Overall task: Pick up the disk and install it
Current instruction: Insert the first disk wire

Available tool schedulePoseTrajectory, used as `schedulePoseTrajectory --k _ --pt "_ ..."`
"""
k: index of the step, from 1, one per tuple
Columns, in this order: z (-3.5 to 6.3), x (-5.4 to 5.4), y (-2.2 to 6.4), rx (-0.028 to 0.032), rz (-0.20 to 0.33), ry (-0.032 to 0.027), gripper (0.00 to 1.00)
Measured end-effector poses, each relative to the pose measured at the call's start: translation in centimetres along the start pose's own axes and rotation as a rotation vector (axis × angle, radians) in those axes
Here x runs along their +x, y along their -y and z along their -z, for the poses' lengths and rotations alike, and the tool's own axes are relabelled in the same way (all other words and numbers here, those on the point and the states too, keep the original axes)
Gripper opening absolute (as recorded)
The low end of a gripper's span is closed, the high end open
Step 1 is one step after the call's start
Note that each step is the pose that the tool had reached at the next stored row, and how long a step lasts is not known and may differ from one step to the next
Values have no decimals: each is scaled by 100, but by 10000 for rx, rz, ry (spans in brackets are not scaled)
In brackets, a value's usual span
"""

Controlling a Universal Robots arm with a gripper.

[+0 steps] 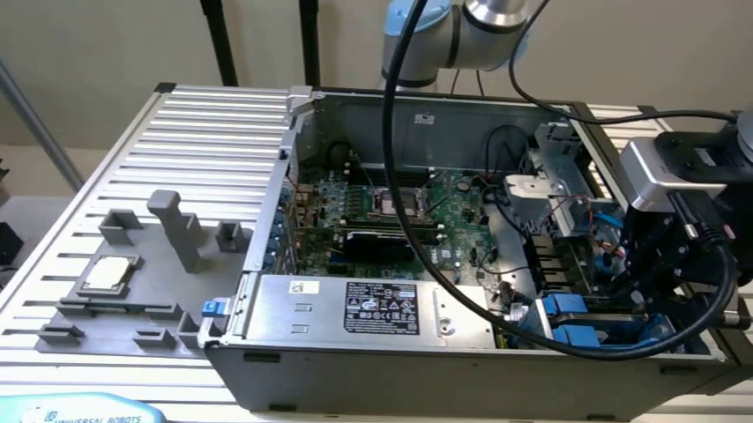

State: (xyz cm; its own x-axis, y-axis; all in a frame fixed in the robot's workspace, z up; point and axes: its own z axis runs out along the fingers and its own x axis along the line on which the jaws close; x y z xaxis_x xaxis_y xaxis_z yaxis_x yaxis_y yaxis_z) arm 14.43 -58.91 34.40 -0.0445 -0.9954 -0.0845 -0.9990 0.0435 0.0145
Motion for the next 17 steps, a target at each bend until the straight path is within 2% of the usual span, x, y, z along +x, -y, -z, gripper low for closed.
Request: schedulePoseTrajectory --k 6,14,17 --pt "-10 -29 -1 7 -32 -102 16" --pt "-21 -59 9 13 -42 -204 16" --pt "-26 -62 11 16 -44 -273 16"
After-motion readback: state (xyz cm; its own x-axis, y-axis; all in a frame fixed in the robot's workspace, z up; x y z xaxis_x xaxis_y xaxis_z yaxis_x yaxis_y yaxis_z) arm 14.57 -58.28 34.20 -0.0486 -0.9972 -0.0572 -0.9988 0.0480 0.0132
